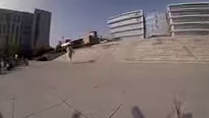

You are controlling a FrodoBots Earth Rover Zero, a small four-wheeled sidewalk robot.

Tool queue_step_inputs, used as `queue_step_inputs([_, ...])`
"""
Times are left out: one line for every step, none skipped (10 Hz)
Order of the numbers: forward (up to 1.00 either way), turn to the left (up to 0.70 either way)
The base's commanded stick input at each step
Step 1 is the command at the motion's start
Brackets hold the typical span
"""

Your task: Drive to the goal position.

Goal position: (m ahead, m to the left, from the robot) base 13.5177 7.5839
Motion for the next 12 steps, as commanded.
queue_step_inputs([1.0, 0.26])
queue_step_inputs([1.0, 0.0])
queue_step_inputs([1.0, 0.0])
queue_step_inputs([1.0, 0.0])
queue_step_inputs([1.0, 0.0])
queue_step_inputs([1.0, 0.0])
queue_step_inputs([1.0, 0.0])
queue_step_inputs([1.0, 0.0])
queue_step_inputs([1.0, 0.0])
queue_step_inputs([1.0, 0.0])
queue_step_inputs([1.0, 0.0])
queue_step_inputs([1.0, 0.0])
